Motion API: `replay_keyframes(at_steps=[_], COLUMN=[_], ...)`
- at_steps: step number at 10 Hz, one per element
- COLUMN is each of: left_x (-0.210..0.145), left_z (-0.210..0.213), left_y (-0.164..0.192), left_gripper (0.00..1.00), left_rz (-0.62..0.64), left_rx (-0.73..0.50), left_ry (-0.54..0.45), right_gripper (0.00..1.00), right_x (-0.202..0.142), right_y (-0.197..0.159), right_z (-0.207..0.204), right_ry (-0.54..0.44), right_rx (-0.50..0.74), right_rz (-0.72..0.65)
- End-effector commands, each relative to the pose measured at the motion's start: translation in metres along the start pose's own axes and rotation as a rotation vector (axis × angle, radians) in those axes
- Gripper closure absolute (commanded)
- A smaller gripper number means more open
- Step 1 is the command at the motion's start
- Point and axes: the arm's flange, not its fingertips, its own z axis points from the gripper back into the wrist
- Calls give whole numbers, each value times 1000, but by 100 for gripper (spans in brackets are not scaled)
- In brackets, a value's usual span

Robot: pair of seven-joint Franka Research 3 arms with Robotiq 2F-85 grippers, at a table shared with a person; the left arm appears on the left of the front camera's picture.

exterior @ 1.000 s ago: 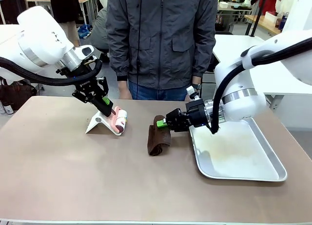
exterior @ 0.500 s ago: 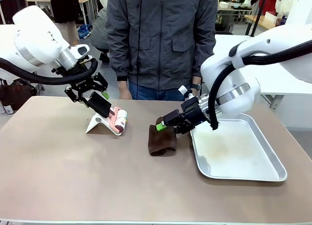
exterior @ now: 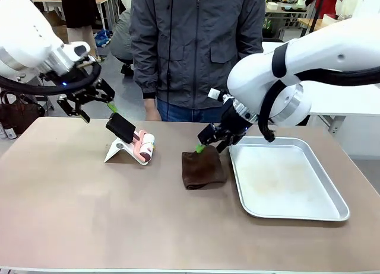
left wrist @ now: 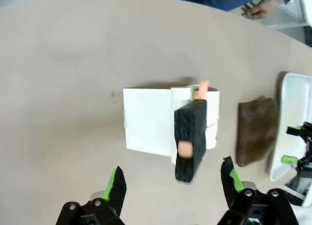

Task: Clean the surface of the table.
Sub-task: Return the Lint Roller and towel to their original positions.

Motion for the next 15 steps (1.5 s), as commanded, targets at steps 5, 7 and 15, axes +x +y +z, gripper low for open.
replay_keyframes(at_steps=[5, 7, 15], left_x=[-89, -121, -152], left_z=[74, 75, 81], left_y=[67, 94, 218], left_gripper=[0, 0, 0], left_rz=[-175, -258, 79], left_rx=[-410, -586, -1117], left_ry=[66, 153, -174], right_gripper=[0, 0, 0], right_x=[-95, -146, -263], right_y=[-40, -56, -154], right_z=[94, 125, 204], right_ry=[-213, -226, -458], right_rx=[572, 720, 834], right_rz=[-325, -365, -550])
